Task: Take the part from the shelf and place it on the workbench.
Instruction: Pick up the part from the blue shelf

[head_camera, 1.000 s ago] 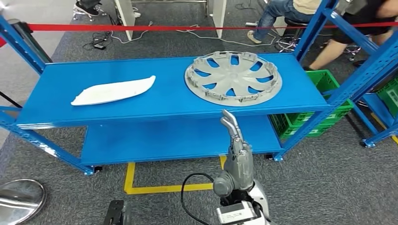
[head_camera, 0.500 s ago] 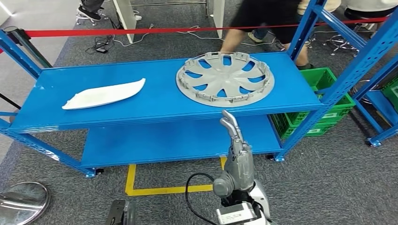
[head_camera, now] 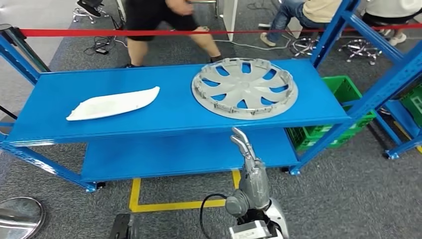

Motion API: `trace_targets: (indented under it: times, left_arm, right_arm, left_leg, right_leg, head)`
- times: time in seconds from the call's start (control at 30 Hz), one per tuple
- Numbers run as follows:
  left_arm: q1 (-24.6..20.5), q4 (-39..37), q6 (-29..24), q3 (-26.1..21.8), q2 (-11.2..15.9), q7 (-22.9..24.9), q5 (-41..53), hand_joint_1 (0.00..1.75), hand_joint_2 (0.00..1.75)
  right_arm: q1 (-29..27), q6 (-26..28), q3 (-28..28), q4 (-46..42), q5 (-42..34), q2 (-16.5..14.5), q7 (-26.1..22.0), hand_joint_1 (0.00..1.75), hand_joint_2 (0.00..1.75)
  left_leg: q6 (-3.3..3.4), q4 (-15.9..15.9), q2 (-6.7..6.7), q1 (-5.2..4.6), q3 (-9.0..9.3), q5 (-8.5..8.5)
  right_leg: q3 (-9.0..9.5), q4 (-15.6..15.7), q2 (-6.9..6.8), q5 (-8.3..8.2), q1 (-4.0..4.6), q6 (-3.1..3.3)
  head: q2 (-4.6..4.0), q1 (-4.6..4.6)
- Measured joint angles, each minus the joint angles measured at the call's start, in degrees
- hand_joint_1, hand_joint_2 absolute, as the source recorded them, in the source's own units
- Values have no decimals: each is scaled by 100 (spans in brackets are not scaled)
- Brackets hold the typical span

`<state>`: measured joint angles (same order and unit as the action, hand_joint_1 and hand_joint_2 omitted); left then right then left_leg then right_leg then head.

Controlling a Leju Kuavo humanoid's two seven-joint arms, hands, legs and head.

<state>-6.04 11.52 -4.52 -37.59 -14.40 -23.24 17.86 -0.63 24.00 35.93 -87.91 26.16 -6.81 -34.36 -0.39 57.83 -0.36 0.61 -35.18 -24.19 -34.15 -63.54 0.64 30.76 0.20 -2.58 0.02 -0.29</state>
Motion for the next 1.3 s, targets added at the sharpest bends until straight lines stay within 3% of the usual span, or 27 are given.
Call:
trace_targets:
  times: [0.07,0.1,0.13,0.17,0.23,0.3,0.4,0.47,0.5,0.6,0.63,0.67,0.7,0.77,0.83,0.97,1.03,1.1,1.13,1.17,1.2,1.27,1.3]
  left_arm:
    - [-4,0,-49,0,1,21,16,0,0]
    - [-4,0,-81,0,2,33,28,0,0]
    - [-2,0,-113,0,2,45,44,0,0]
    - [-1,0,-142,0,1,52,62,0,0]
    - [-1,0,-179,0,-2,54,91,0,0]
    - [-7,0,-196,0,-1,54,99,0,0]
    - [-16,0,-202,0,-2,59,101,0,0]
    - [-24,0,-205,0,-9,62,101,0,0]
    - [-27,0,-209,0,-11,62,102,0,0]
    - [-21,0,-215,0,-13,75,102,0,0]
    - [-18,0,-181,-1,-13,69,99,0,0]
    - [-18,0,-117,-3,-12,51,94,0,0]
    - [-19,1,-31,-5,-11,22,88,0,0]
    - [-25,2,144,-11,-10,-38,67,0,0]
    - [-34,2,257,-16,-15,-62,38,0,0]
    - [-17,2,115,-29,-22,-17,25,0,0]
    - [-18,2,-104,-33,-27,36,40,0,0]
    - [-16,2,-192,-38,-26,59,49,0,0]
    - [-12,2,-205,-42,-26,61,49,0,0]
    - [-10,2,-211,-45,-26,62,51,0,0]
    - [-8,2,-215,-49,-27,62,55,0,0]
    - [-7,2,-218,-54,-27,62,63,0,0]
    - [-10,2,-221,-56,-27,62,69,0,0]
  right_arm:
    - [-21,2,0,1,3,18,-1,0,0]
    - [-36,3,0,1,3,28,0,0,0]
    - [-49,4,0,2,3,37,0,0,0]
    - [-57,6,1,2,3,43,1,0,0]
    - [-62,8,2,2,3,48,1,0,0]
    - [-64,10,7,2,3,50,1,0,0]
    - [-70,17,13,2,4,52,1,0,0]
    - [-70,19,16,2,5,52,1,0,0]
    - [-69,21,17,2,5,52,1,0,0]
    - [-71,33,20,3,5,52,3,0,0]
    - [-71,35,20,3,5,52,4,0,0]
    - [-71,37,20,4,5,52,5,0,0]
    - [-70,39,20,3,5,52,8,0,0]
    - [-69,45,20,3,5,52,11,0,0]
    - [-67,46,20,2,6,53,20,0,0]
    - [-65,44,20,2,7,57,36,0,0]
    - [-62,43,20,2,10,61,37,0,0]
    - [-64,43,20,3,10,64,38,0,0]
    - [-66,43,20,3,9,64,38,0,0]
    - [-66,43,20,3,9,65,38,0,0]
    - [-66,43,20,3,9,65,38,0,0]
    - [-67,43,20,3,9,67,38,0,0]
    - [-68,43,20,4,9,69,39,0,0]
  left_leg:
    - [42,0,2,-8,29,-34]
    - [51,1,2,-12,42,-48]
    - [53,1,-1,-13,60,-64]
    - [46,1,-6,-12,88,-82]
    - [10,1,-17,-8,164,-130]
    - [-44,11,-25,-25,205,-166]
    - [-130,-16,-25,-29,210,-159]
    - [-186,93,-19,-18,162,-259]
    - [-209,302,-16,-17,66,-391]
    - [-235,1377,-13,-17,-466,-861]
    - [-234,1572,-13,-17,-579,-878]
    - [-228,1553,-13,-17,-588,-783]
    - [-216,1321,-12,-17,-486,-601]
    - [-185,534,-1,-22,-82,-273]
    - [-140,14,6,-31,201,-231]
    - [-10,-116,4,-25,370,-200]
    - [41,-135,4,-18,458,-231]
    - [74,-137,4,-28,508,-295]
    - [79,-137,1,-34,543,-332]
    - [81,-137,-6,-39,592,-374]
    - [78,-137,-14,-42,655,-421]
    - [53,-139,-27,-47,796,-530]
    - [31,-140,-30,-50,839,-576]
  right_leg:
    - [-418,-792,-9,314,-7,-31]
    - [-612,-1105,-9,392,-11,-40]
    - [-719,-1224,-9,358,-14,-45]
    - [-701,-1098,-10,204,-20,-44]
    - [-389,-350,-16,-252,-37,-44]
    - [-106,251,-8,-491,-41,-17]
    - [-61,368,18,-507,-19,84]
    - [-43,399,13,-520,-27,163]
    - [-32,415,6,-526,-37,197]
    - [-28,419,-2,-519,-35,238]
    - [-26,419,2,-510,-35,242]
    - [-21,420,10,-492,-35,243]
    - [-8,421,20,-469,-37,241]
    - [28,414,38,-401,-28,213]
    - [62,440,42,-327,-6,148]
    - [174,390,19,-348,-4,3]
    - [-95,-115,-6,-153,-12,-45]
    - [-570,-864,-12,132,-16,-68]
    - [-749,-1078,-12,207,-16,-66]
    - [-828,-1074,-12,155,-16,-53]
    - [-800,-857,-12,-26,-16,-36]
    - [-565,-95,-13,-578,-9,9]
    - [-472,198,-15,-732,4,33]
  head:
    - [0,21]
    - [0,20]
    - [1,22]
    - [1,21]
    - [1,23]
    - [1,22]
    - [1,-9]
    - [1,-23]
    - [1,-34]
    - [1,-49]
    - [1,-50]
    - [0,-51]
    - [0,-51]
    - [0,-54]
    - [0,-49]
    - [1,-25]
    - [1,1]
    - [1,17]
    - [1,16]
    - [1,18]
    - [1,19]
    - [-1,19]
    - [-1,14]
